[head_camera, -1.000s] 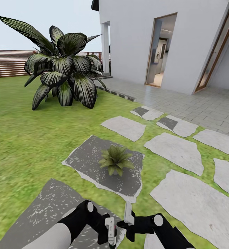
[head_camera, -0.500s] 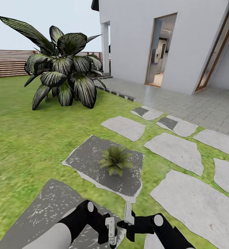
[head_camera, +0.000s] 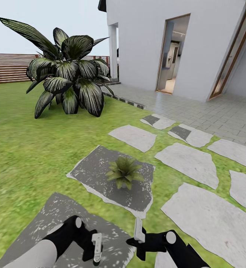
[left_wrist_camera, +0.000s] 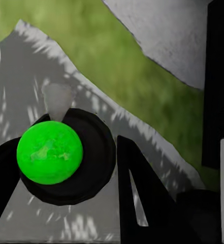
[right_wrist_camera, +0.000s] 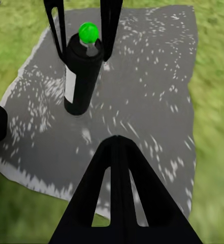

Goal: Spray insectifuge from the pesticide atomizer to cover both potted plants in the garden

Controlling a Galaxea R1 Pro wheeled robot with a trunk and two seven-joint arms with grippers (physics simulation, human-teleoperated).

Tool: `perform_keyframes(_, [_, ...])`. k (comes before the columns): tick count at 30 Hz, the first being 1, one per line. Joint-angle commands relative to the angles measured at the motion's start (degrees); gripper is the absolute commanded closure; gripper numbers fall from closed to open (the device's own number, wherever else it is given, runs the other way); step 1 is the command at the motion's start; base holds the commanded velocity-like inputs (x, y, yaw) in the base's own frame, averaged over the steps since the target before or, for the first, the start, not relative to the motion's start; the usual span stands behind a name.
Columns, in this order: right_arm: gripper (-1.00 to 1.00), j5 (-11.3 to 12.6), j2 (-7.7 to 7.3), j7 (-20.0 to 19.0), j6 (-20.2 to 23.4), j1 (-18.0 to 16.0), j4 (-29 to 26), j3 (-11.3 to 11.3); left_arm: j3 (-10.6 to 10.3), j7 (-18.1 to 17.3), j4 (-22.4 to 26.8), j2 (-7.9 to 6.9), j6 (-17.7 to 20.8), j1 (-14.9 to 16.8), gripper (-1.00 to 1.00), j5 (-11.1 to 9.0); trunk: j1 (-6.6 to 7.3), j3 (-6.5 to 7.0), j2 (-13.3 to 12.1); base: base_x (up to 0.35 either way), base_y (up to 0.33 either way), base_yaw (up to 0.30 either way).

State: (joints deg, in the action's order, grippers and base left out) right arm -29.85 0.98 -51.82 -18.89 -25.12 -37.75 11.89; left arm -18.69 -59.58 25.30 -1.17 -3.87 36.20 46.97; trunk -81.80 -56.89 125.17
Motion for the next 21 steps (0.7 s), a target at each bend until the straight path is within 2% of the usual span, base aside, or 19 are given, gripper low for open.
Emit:
perform_keyframes(1, [1.0,-0.5,-0.06,0.0,-0.3,0.0,0.0,-0.1,-0.1,-0.1,0.1,-0.33,-0.5,0.0,1.0,0.2,0.01,-0.05,0.0,0.0,0.0,0.0])
perform_keyframes(4, [1.0,-0.5,-0.23,0.0,-0.3,0.0,0.1,-0.1,0.1,0.0,0.2,-1.14,-0.4,0.0,1.0,0.2,0.01,-0.05,0.0,0.0,0.0,0.0])
perform_keyframes(5, [-1.0,-0.5,-0.91,0.1,-0.4,0.0,0.1,0.0,0.5,0.2,0.3,-2.67,-0.2,0.0,1.0,-0.1,0.01,-0.05,0.0,0.0,0.0,0.0])
perform_keyframes(6, [-1.0,-0.5,-1.03,0.1,-0.4,0.0,0.2,-0.1,0.9,0.3,0.4,-2.93,-0.2,0.0,1.0,-0.3,0.01,-0.05,0.0,0.0,0.0,0.0])
perform_keyframes(9, [-1.0,-0.4,-1.72,0.5,-0.5,0.0,1.8,-0.3,5.7,1.6,0.5,-2.96,0.6,0.0,1.0,-1.2,0.01,-0.05,0.0,0.0,0.0,0.0])
perform_keyframes(11, [-1.0,-0.3,-2.51,2.7,-0.5,0.0,4.8,-0.4,11.4,3.7,0.5,-2.75,1.8,0.0,1.0,-1.4,0.01,-0.05,0.0,0.0,0.0,0.0])
perform_keyframes(14, [-1.0,-0.2,-3.44,11.2,-0.5,0.1,10.3,-0.8,19.0,8.0,0.5,-2.4,4.9,0.0,1.0,-1.6,0.01,-0.05,0.0,0.0,0.0,0.0])
perform_keyframes(15, [-1.0,-0.1,-3.57,15.2,-0.5,0.1,12.8,-0.9,20.7,9.6,0.5,-2.08,6.3,0.0,1.0,-1.7,0.01,-0.05,0.0,0.0,0.0,0.0])
perform_keyframes(16, [-1.0,0.0,-3.68,21.8,-0.5,0.1,17.1,-1.1,22.5,12.5,0.4,-1.22,8.4,0.0,1.0,-1.7,0.01,-0.05,0.0,0.0,0.0,0.0])
perform_keyframes(17, [-1.0,1.5,-3.76,35.8,-0.5,0.2,25.7,-3.1,23.9,18.5,0.2,0.77,12.3,0.0,1.0,-1.9,0.01,-0.05,0.0,0.0,0.0,0.0])
perform_keyframes(19, [-1.0,3.6,-3.8,44.1,-0.7,0.2,30.1,-5.3,24.3,21.8,0.2,2.05,14.4,0.0,1.0,-3.0,0.01,-0.05,0.0,0.0,0.0,0.0])
perform_keyframes(20, [-1.0,10.2,-4.05,54.7,-2.2,0.3,33.6,-8.5,25.3,25.6,0.2,3.2,19.3,0.0,1.0,-8.6,0.01,-0.05,0.0,0.0,0.0,0.0])
perform_keyframes(21, [-1.0,12.5,-4.14,56.1,-2.9,0.3,33.9,-9.0,25.4,26.0,0.2,3.23,21.1,0.0,1.0,-9.8,0.01,-0.05,0.0,0.0,0.0,0.0])
